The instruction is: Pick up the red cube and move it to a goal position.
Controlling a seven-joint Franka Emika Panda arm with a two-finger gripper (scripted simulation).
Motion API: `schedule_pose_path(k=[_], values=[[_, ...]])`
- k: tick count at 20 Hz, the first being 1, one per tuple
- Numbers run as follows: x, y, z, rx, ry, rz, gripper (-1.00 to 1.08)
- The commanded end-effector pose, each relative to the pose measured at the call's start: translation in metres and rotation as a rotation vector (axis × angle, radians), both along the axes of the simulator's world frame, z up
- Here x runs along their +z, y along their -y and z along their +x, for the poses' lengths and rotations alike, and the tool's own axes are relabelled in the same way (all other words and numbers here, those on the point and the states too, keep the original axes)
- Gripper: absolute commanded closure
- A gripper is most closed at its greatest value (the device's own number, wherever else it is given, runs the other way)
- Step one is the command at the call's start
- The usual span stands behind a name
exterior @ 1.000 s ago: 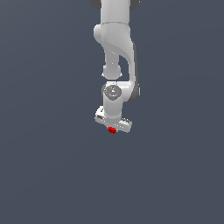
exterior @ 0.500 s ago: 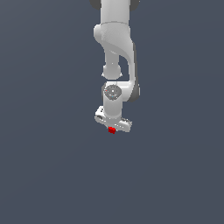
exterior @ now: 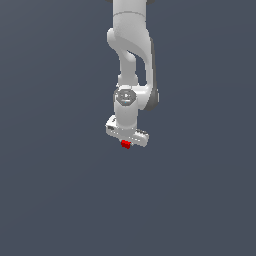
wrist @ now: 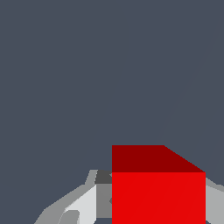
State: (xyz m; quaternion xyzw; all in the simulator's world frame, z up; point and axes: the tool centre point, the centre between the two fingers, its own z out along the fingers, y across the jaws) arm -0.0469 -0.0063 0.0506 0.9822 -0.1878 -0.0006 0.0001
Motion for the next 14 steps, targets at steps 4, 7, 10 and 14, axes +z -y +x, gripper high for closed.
schedule_pose_path(k=[4,7,10,14], values=[[0.037,0.013,-0.008,-0.001,0.001,0.001,1.08],[0.063,0.021,-0.014,-0.001,0.001,0.001,1.08],[0.093,0.032,-0.021,-0.001,0.001,0.001,1.08],[0.131,0.044,-0.029,-0.001,0.001,0.001,1.08]])
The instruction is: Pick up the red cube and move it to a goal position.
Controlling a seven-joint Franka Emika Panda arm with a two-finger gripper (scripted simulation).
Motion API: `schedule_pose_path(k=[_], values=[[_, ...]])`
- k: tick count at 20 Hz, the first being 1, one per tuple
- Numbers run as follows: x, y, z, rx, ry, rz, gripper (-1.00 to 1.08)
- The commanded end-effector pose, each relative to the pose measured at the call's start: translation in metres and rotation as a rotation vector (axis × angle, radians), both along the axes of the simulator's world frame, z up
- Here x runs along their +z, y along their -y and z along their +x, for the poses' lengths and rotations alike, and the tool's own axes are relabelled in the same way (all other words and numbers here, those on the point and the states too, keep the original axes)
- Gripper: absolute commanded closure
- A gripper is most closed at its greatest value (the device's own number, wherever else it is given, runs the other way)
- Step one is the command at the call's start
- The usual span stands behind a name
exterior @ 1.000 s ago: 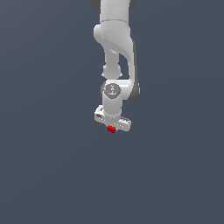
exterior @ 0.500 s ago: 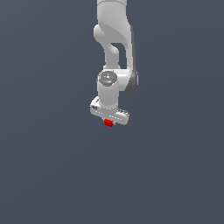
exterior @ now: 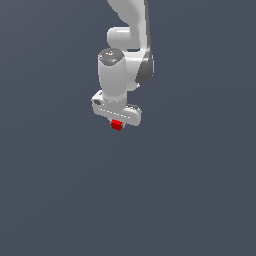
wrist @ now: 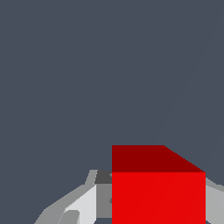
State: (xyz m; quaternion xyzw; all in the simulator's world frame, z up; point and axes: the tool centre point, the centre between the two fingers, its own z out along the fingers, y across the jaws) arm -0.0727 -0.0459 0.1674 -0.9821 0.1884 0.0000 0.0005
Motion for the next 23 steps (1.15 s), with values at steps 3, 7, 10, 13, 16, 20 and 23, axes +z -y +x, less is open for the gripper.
schedule_pose_path(k=[3,7,10,13,16,20,23], values=[[0.039,0.013,-0.009,0.000,0.000,0.000,1.08],[0.067,0.023,-0.013,0.000,0.000,0.000,1.08],[0.083,0.028,-0.016,0.000,0.000,0.000,1.08],[0.094,0.032,-0.018,0.000,0.000,0.000,1.08],[0.100,0.034,-0.018,0.000,0.000,0.000,1.08],[0.100,0.034,-0.017,0.000,0.000,-0.001,1.08],[0.097,0.033,-0.017,0.000,0.000,-0.001,1.08]])
